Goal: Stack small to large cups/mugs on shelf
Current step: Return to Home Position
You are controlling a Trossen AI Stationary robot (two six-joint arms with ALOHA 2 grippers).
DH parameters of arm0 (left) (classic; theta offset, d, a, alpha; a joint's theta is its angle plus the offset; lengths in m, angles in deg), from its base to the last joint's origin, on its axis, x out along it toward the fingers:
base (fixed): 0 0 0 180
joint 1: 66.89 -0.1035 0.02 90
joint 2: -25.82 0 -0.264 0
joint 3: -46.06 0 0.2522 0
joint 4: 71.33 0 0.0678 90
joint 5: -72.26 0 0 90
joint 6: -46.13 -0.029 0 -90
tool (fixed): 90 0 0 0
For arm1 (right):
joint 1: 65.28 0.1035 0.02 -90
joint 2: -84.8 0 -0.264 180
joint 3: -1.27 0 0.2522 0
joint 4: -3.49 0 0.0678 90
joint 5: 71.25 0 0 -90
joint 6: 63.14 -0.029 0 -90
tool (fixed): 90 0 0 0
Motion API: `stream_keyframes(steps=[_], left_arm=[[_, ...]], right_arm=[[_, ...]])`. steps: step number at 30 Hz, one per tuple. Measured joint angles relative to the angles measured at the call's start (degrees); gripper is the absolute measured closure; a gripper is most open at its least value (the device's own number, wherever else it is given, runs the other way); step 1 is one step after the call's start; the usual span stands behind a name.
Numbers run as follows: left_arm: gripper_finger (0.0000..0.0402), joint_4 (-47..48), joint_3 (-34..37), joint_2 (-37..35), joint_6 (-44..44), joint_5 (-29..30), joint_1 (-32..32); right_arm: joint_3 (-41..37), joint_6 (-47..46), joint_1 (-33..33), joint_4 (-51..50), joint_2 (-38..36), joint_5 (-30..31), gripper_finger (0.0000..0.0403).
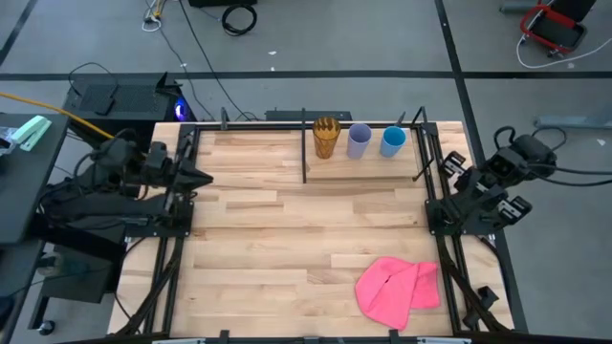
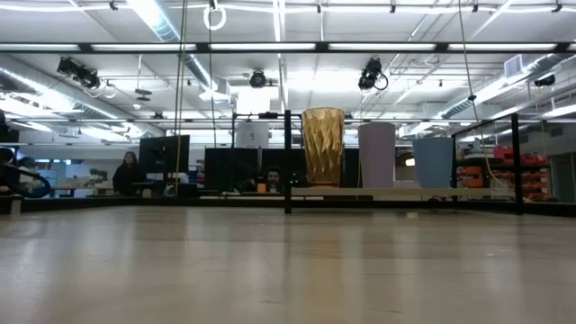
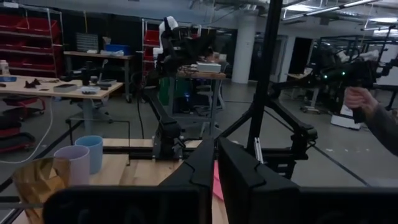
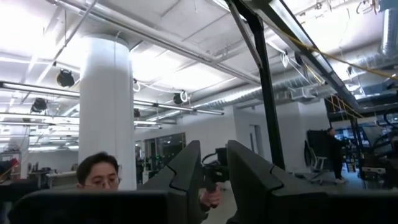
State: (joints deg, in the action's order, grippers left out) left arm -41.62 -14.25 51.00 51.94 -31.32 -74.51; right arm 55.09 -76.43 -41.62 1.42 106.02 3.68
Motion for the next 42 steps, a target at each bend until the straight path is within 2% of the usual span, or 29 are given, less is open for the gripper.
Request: stream_keyframes(steps=[13, 25, 32, 39, 42], left_arm=[[0.0366, 4.7, 0.0, -9.7, 1.1, 2.9, 0.0], [0.0379, 11.4, 0.0, -19.4, 2.6, 5.5, 0.0], [0.0372, 13.6, 1.8, -24.9, 3.8, 6.8, 0.0], [0.0365, 12.3, 5.2, -24.9, 3.8, 8.4, 0.0], [0.0368, 11.6, 7.2, -25.0, 4.1, 8.5, 0.0]], right_arm=[[0.0, -0.1, 0.0, -1.8, -6.8, 0.3, 0.0314], [0.0, 1.0, 0.0, -7.0, -15.0, 3.1, 0.0314], [-0.1, 2.4, 0.0, -8.0, -17.2, 3.1, 0.0314], [-0.3, 2.6, 0.0, -8.7, -18.1, 3.1, 0.0314], [-2.8, 2.5, 0.0, -7.1, -18.5, 3.1, 0.0314]])
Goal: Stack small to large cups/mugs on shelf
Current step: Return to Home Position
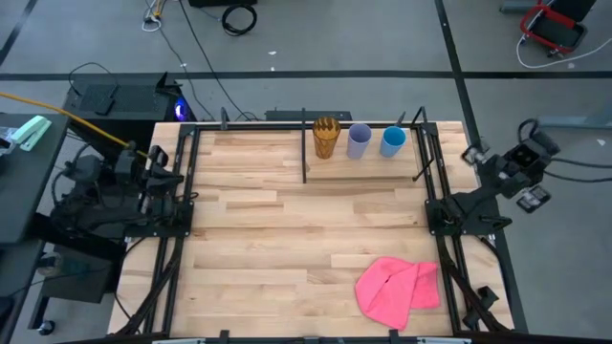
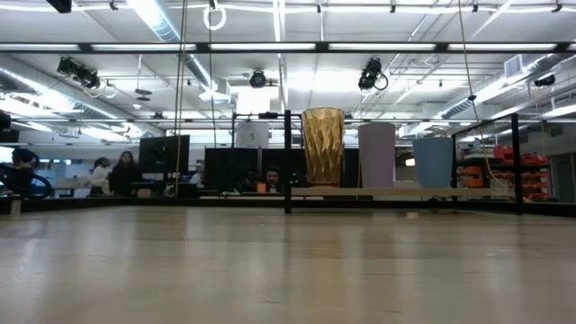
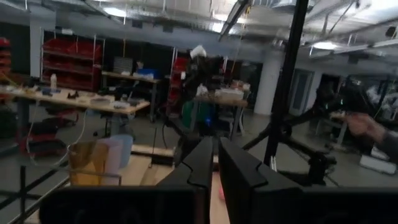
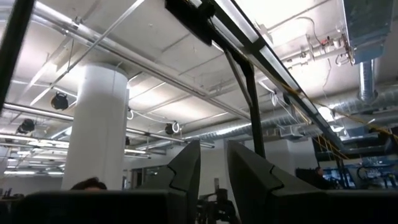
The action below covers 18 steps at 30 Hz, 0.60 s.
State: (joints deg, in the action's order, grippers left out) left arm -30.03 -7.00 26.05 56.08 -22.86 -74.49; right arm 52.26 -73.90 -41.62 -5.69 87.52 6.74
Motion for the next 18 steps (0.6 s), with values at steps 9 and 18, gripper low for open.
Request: stream_keyframes(steps=[9, 18], left_arm=[[0.0376, -17.9, 17.4, 0.0, 2.3, -2.1, 0.0], [0.0366, -33.3, 32.8, 0.0, 2.4, -2.2, 0.0]], right_arm=[[-18.2, -3.4, 0.0, 17.2, 0.1, 0.0, 0.0314], [-28.6, -7.0, 0.0, 21.6, 0.1, 3.0, 0.0314]])
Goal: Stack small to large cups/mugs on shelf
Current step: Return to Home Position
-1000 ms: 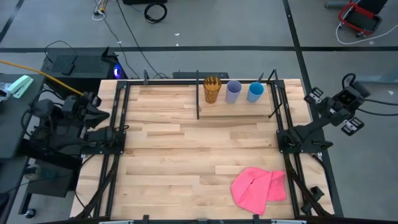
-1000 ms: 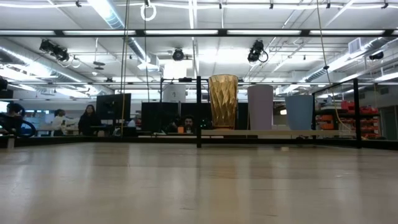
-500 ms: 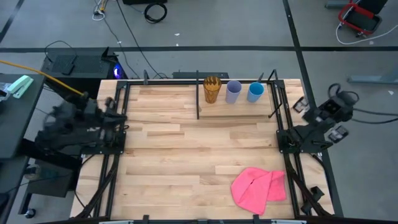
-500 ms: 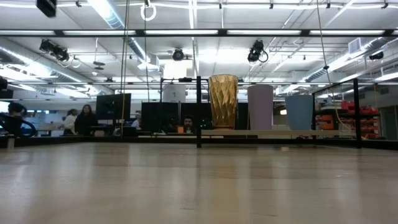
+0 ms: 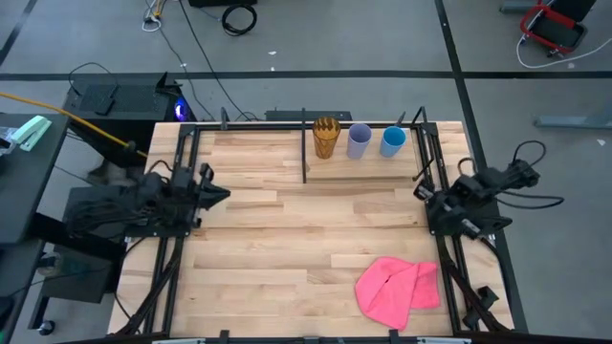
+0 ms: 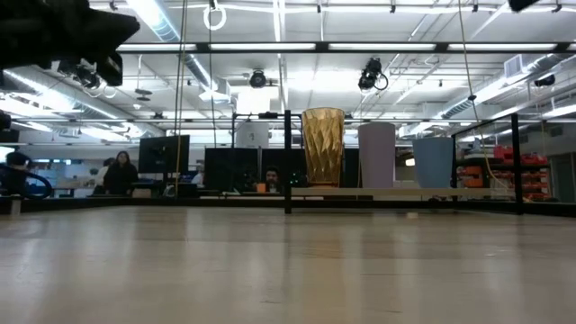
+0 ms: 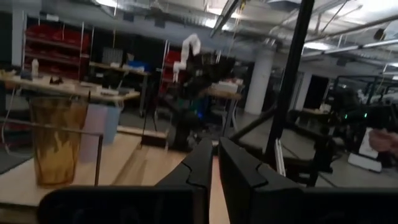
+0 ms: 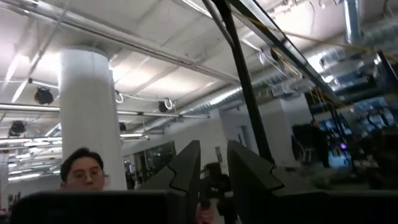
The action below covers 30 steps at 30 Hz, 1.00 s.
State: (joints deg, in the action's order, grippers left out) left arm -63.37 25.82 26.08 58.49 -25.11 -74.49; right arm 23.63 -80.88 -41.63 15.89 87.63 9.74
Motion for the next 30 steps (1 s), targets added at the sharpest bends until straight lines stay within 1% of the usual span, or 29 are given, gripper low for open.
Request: stream_keyframes(steps=[3, 10, 14, 18, 21, 24, 30], left_arm=[[0.0367, -1.2, 2.4, 0.0, -0.2, 0.0, 0.0], [0.0376, -0.6, 2.9, 0.0, -0.6, 0.0, 0.0], [0.0374, -0.1, 3.4, 0.0, -0.6, 0.0, 0.0], [0.0368, -0.1, 6.0, 0.1, 0.5, 0.0, 0.0], [0.0366, -0.5, 6.0, 0.4, 0.2, 0.0, 0.0], [0.0368, -0.3, 6.0, 0.4, -0.1, 0.0, 0.0], [0.0376, 2.6, 6.0, 0.5, -5.3, 0.1, 0.0]], right_arm=[[-2.6, -0.7, 0.0, -0.6, 0.0, 1.6, 0.0314], [-6.9, -0.5, 0.0, 0.5, 0.0, 5.3, 0.0314], [-8.2, -0.5, 0.0, 1.0, 0.0, 5.5, 0.0314], [-8.2, -0.3, 0.0, 1.0, 0.0, 5.6, 0.0314], [-8.2, -0.3, 0.0, 0.7, 0.0, 5.6, 0.0314], [-8.2, 0.1, 0.0, -2.3, 0.0, 5.6, 0.0314], [-8.2, 4.8, 0.0, -12.3, 0.0, 5.6, 0.0314]])
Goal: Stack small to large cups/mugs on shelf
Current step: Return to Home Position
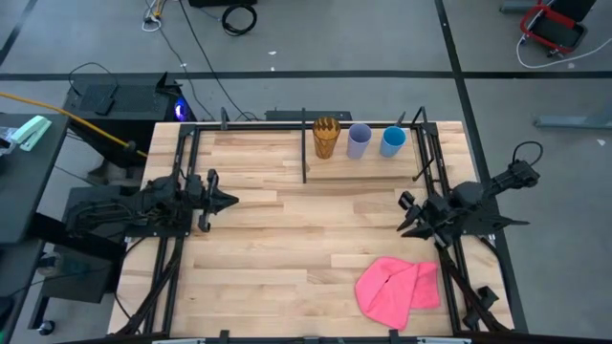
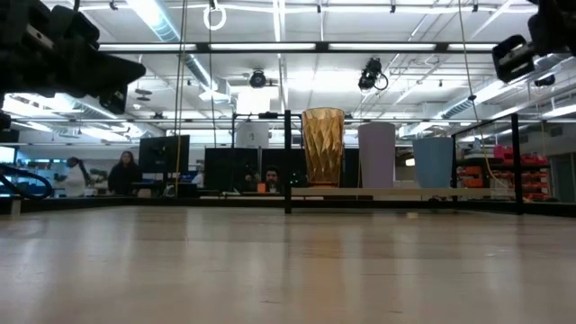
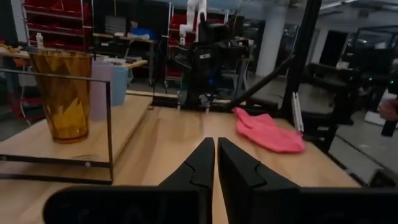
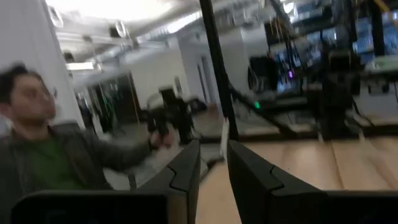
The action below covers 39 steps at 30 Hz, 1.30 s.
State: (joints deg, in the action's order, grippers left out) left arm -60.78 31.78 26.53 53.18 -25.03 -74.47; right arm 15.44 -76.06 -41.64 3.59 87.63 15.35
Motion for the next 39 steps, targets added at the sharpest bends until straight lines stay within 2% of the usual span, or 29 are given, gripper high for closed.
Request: stream_keyframes(steps=[8, 13, 22, 39], left_arm=[[0.0369, 0.6, 0.0, 0.4, -7.0, 0.2, 0.0], [0.0366, 0.6, 0.0, 0.4, -12.8, 0.1, 0.0], [0.0376, 0.3, 0.0, 0.4, -10.7, 0.0, 0.0], [0.0371, 0.3, 0.1, 0.4, -10.7, 0.0, 0.0]], right_arm=[[0.0, 1.1, 0.0, -12.2, 0.1, 0.0, 0.0314], [0.0, 1.1, 0.0, -12.1, 0.8, 0.2, 0.0314], [0.0, 1.1, 0.0, -12.0, 0.8, 0.2, 0.0314], [0.1, 1.1, 0.0, -12.0, 0.8, 0.2, 0.0314]])
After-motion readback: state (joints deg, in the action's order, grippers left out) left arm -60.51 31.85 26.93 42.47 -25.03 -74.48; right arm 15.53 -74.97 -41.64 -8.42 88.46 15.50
